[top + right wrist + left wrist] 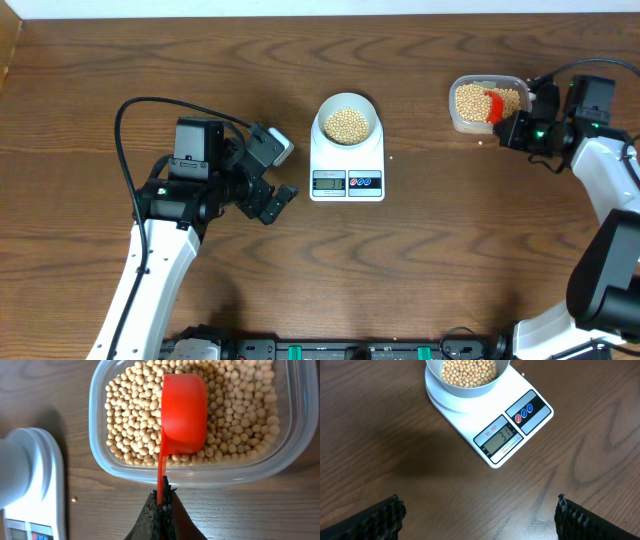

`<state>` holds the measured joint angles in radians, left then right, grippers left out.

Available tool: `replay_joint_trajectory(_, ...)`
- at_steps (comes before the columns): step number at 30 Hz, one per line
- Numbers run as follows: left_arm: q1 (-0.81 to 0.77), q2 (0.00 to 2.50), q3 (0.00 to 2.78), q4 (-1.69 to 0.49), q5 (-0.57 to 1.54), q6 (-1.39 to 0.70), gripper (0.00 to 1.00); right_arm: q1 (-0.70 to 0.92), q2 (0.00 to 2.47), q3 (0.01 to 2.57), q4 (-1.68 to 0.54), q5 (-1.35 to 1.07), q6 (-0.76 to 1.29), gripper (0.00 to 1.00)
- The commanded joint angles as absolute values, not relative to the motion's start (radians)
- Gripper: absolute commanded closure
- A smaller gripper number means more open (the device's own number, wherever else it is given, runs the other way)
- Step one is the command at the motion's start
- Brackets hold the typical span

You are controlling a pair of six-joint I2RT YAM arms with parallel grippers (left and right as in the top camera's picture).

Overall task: Scoop item into bowl and weigh 50g on scale
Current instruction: 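Dip the red scoop into the soybeans with the right gripper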

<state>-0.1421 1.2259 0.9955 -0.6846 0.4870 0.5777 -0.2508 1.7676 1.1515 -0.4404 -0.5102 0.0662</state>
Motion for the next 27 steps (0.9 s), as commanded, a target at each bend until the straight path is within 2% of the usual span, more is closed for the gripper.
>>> replay_joint_trajectory(1, -0.141, 1.221, 1.018, -0.688, 0.478, 0.590, 0.02, -0.283, 1.824, 1.163, -0.453, -0.668, 0.110, 0.99)
replay_joint_trajectory(8, -0.141, 1.221, 1.018, -0.688, 0.478, 0.590, 0.02, -0.331, 1.914, 1.163, -0.444, -0.800, 0.115, 0.99)
replay_joint_trajectory(27, -0.141, 1.221, 1.018, -0.688, 0.478, 0.591, 0.02, -0.483, 1.911, 1.163, -0.403, -1.046, 0.115, 0.99)
